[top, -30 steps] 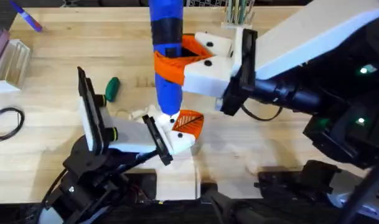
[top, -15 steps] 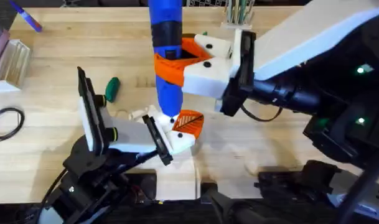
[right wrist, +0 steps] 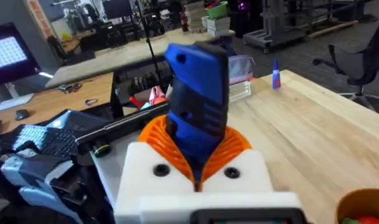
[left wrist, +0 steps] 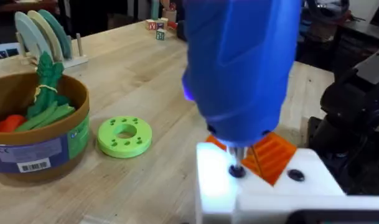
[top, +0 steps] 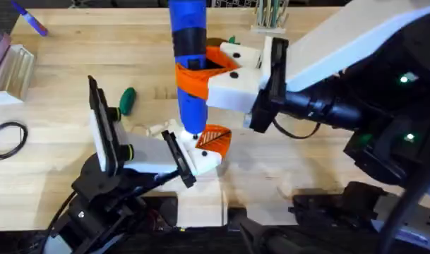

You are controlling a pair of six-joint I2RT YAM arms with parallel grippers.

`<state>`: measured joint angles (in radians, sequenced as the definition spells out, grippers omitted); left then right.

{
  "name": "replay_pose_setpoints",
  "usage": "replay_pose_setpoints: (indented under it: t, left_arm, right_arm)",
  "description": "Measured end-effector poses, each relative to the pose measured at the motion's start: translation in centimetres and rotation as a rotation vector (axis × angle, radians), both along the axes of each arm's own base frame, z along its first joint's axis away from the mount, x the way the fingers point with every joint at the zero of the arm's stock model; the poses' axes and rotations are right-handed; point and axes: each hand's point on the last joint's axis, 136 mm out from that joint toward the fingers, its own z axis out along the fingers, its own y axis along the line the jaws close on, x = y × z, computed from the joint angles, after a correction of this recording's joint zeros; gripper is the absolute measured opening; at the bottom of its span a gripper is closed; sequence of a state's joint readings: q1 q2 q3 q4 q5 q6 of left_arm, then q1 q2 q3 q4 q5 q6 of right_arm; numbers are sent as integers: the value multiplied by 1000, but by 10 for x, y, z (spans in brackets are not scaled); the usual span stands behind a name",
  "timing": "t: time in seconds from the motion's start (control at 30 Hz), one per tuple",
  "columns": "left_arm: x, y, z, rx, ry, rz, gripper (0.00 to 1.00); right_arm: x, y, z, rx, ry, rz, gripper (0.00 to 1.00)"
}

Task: Pick up the gripper from the table and insert it into the empty holder that is missing its gripper. Then pick up a screw, insert it into the mounting hole, and use the screwdriver to tighten it. Finally, clean up the table by picking up the vegetable and placing it into the bucket.

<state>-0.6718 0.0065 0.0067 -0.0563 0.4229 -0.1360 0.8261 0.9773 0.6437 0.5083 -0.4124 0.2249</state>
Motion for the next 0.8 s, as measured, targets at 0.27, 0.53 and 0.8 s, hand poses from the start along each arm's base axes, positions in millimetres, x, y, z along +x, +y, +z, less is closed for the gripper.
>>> replay_pose_setpoints:
  t: [0.27,0.53,0.8]
  left_arm:
    - [0,0,1,-2,-4,0,5]
    - [0,0,1,0,-3,0,5]
    - [0,0,1,-1,-2,0,5]
  right_arm:
    - [0,-1,6,20,-20,2,19]
    - [10,-17,40,145,-138,-42,19]
    - [24,-23,29,104,-111,-89,19]
